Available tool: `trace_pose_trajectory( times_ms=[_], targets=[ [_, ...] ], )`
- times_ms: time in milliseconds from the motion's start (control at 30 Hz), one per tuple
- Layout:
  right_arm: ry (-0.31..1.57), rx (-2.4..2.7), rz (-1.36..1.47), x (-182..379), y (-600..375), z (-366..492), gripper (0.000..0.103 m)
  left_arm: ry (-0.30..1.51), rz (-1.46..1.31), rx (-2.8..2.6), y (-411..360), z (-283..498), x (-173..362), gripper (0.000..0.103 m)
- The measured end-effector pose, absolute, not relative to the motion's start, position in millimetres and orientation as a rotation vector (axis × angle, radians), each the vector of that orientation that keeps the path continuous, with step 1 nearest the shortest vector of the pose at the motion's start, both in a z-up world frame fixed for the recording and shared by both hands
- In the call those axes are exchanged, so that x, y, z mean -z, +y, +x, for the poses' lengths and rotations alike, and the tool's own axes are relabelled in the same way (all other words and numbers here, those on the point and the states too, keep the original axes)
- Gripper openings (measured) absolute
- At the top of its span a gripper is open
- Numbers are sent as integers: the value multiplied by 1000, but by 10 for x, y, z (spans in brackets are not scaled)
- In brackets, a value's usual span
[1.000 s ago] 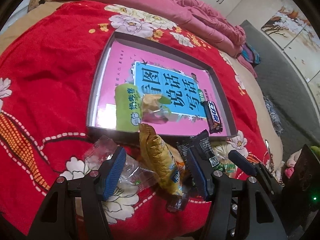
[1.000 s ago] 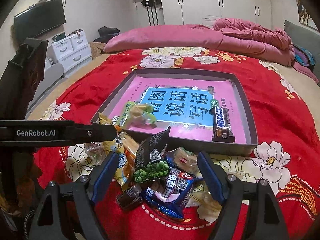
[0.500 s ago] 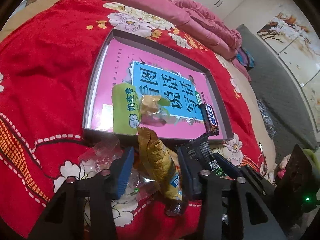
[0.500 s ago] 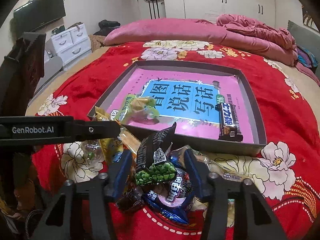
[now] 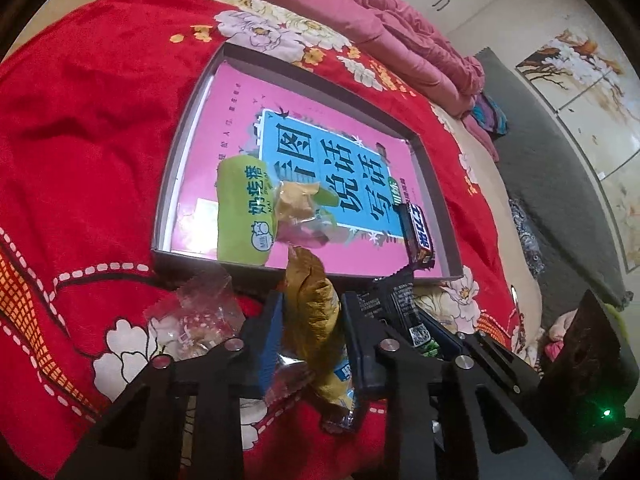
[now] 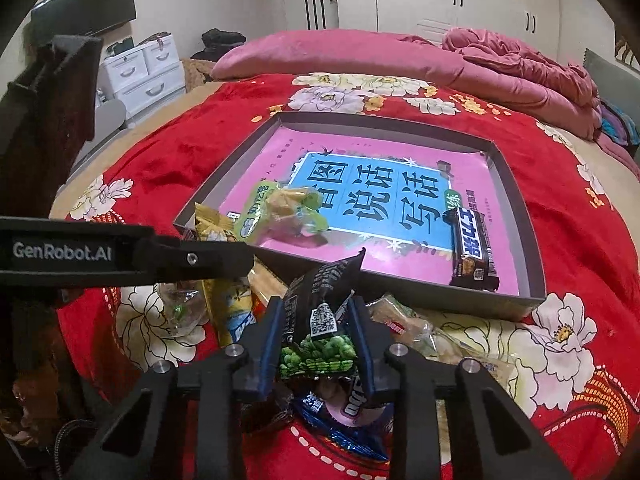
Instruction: Organize snacks
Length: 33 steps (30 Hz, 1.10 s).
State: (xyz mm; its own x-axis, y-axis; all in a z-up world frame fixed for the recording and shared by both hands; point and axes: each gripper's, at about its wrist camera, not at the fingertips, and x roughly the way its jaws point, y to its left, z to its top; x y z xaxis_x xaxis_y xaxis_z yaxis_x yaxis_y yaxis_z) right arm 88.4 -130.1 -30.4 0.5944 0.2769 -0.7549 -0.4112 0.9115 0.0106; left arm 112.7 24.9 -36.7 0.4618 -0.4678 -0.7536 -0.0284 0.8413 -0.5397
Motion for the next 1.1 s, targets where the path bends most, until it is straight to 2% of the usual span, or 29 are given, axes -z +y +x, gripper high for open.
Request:
trace_pose_trajectory(
  times_ms=[200, 1100],
  targets=[
    [844, -395, -131, 240, -1385, 900, 25, 1060, -565, 303, 302, 1126, 352, 15],
    [747, -344, -53, -168, -1641, 913, 24, 850, -625, 299, 611, 1170, -156, 14]
  ],
)
